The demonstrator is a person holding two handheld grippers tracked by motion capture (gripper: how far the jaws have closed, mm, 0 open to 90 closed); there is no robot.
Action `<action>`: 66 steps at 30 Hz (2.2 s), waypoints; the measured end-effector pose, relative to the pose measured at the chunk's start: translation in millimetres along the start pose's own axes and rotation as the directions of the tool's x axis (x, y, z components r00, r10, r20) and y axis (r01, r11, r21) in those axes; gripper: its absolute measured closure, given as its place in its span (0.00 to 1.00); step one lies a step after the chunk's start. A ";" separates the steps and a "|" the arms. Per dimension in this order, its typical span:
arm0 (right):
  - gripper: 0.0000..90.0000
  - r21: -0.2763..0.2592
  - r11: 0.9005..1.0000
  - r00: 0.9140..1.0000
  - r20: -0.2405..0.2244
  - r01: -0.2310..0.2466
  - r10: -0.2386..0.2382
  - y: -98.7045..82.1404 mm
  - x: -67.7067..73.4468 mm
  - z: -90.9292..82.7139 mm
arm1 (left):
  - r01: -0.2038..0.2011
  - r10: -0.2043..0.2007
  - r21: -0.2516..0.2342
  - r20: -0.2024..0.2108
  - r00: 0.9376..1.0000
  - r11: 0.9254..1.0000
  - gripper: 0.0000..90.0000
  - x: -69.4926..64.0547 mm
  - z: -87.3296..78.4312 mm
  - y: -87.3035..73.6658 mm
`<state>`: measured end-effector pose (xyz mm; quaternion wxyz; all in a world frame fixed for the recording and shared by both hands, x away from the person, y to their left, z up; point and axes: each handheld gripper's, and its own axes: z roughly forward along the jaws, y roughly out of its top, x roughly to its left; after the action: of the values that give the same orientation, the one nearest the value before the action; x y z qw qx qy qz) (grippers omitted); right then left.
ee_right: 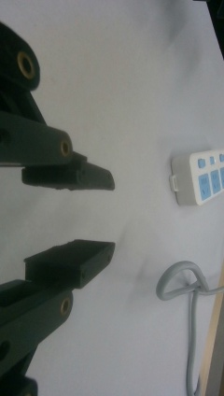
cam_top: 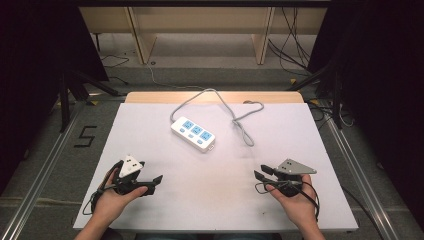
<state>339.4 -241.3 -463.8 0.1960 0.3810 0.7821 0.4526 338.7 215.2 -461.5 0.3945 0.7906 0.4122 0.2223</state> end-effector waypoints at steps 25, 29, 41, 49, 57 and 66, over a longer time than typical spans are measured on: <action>1.00 0.026 0.998 0.998 -0.018 0.056 -0.056 30.0 13.6 4.1 | -0.004 0.004 0.018 0.000 1.000 1.000 0.22 -1.1 3.9 -0.4; 1.00 0.033 0.998 0.998 -0.018 0.061 -0.061 35.6 15.7 7.6 | -0.003 0.003 0.019 0.000 1.000 1.000 0.22 -1.3 4.1 -0.6; 1.00 0.055 0.995 0.996 -0.020 0.085 -0.084 51.8 19.6 19.0 | -0.003 0.003 0.024 -0.005 1.000 1.000 0.23 -1.0 4.8 -0.8; 1.00 0.063 0.994 0.995 -0.026 0.094 -0.093 60.9 22.7 29.2 | -0.001 0.001 0.025 -0.004 1.000 1.000 0.23 -0.9 4.9 -0.9; 1.00 0.064 0.993 0.995 -0.027 0.101 -0.099 68.9 24.6 37.1 | -0.002 0.003 0.026 -0.007 1.000 1.000 0.23 -1.2 5.0 -0.9; 1.00 0.076 0.990 0.992 -0.039 0.122 -0.119 83.4 28.5 52.3 | -0.001 0.001 0.029 -0.009 1.000 1.000 0.23 -0.9 5.4 -1.2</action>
<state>390.4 -165.0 -418.0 0.1944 0.3327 0.8241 0.4152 341.3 212.5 -465.7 0.3810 0.7955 0.4168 0.2200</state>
